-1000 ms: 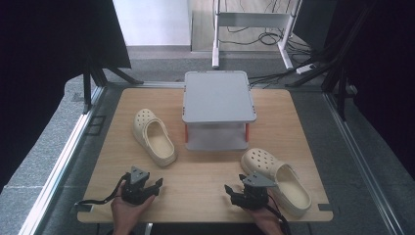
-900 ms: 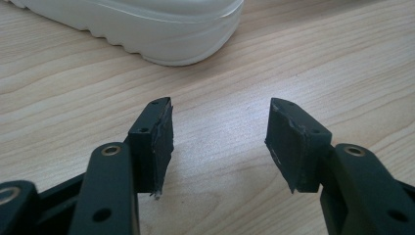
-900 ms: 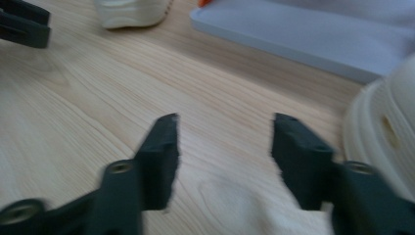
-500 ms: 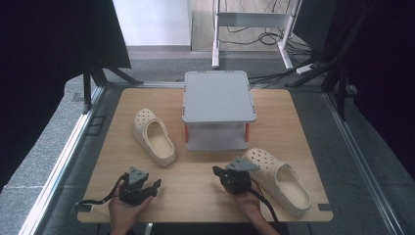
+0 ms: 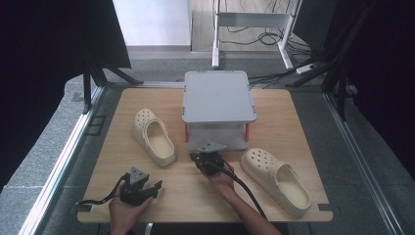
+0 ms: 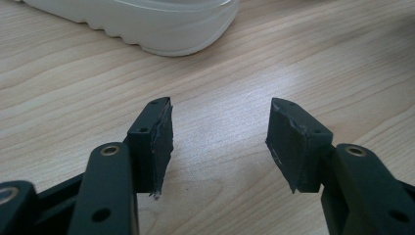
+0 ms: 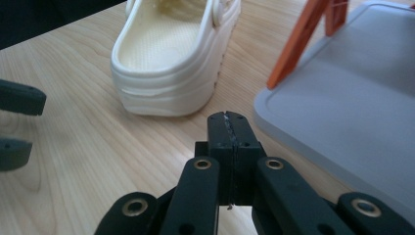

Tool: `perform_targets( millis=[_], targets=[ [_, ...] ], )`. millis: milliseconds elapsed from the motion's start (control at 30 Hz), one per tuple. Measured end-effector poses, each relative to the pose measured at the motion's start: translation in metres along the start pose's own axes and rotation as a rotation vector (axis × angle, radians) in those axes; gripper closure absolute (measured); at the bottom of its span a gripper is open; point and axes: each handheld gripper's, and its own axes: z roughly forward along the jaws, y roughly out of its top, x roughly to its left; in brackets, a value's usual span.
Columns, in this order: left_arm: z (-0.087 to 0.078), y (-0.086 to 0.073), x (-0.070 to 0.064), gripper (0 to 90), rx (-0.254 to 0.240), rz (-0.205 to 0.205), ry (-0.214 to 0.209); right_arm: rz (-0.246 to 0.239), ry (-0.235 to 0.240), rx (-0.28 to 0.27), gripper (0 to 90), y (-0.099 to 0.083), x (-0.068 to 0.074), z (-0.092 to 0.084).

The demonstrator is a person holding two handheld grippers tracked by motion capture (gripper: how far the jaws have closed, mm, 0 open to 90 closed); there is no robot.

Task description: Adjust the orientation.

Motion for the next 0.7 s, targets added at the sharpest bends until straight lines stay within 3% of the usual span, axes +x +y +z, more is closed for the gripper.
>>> perform_targets(
  millis=[267, 467, 567, 700],
  targets=[
    [0.000, 0.000, 0.000, 43.5, 0.002, 0.005, -0.005, -0.021, 0.004, 0.007, 90.0, 0.014, 0.004, 0.033],
    [-0.004, -0.001, 0.003, 43.5, 0.001, 0.009, 0.008, -0.015, -0.029, 0.011, 90.0, 0.019, 0.003, 0.060],
    [-0.005, -0.002, 0.010, 43.5, -0.007, -0.031, -0.024, -0.009, -0.018, 0.018, 90.0, 0.017, 0.004, 0.067],
    [-0.009, -0.003, 0.017, 43.6, -0.011, -0.034, 0.020, -0.003, -0.005, 0.025, 90.0, 0.015, 0.008, 0.068]
  ],
)
